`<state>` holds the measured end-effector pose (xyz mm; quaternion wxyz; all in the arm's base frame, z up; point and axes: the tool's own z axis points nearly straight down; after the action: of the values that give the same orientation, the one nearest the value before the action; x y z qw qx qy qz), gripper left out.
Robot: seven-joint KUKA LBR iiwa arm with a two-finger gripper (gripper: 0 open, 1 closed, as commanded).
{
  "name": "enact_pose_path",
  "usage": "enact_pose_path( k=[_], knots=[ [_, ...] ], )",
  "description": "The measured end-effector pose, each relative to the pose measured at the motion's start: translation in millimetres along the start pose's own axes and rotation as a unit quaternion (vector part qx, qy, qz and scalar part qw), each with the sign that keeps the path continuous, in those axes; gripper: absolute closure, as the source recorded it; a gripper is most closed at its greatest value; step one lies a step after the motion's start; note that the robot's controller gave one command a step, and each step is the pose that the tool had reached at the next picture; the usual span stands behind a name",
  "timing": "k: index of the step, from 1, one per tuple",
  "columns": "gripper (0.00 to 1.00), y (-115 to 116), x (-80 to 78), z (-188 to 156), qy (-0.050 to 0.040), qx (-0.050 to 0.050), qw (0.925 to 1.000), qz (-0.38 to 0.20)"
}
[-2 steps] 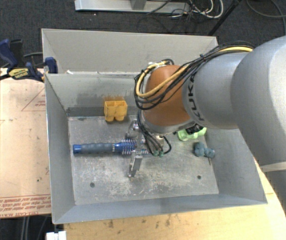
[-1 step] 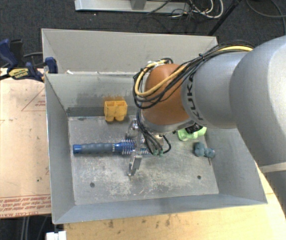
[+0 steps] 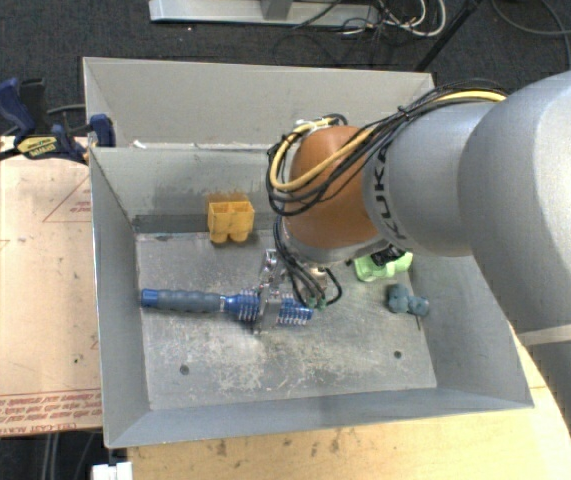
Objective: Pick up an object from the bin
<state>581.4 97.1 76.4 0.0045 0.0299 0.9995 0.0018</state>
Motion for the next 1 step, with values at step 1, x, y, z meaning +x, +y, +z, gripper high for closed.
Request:
enact_pose_path(
  k=[1],
  knots=[
    [1.0, 0.5, -0.8, -21.3, 0.0031, 0.001, 1.0, 0.0]
  ],
)
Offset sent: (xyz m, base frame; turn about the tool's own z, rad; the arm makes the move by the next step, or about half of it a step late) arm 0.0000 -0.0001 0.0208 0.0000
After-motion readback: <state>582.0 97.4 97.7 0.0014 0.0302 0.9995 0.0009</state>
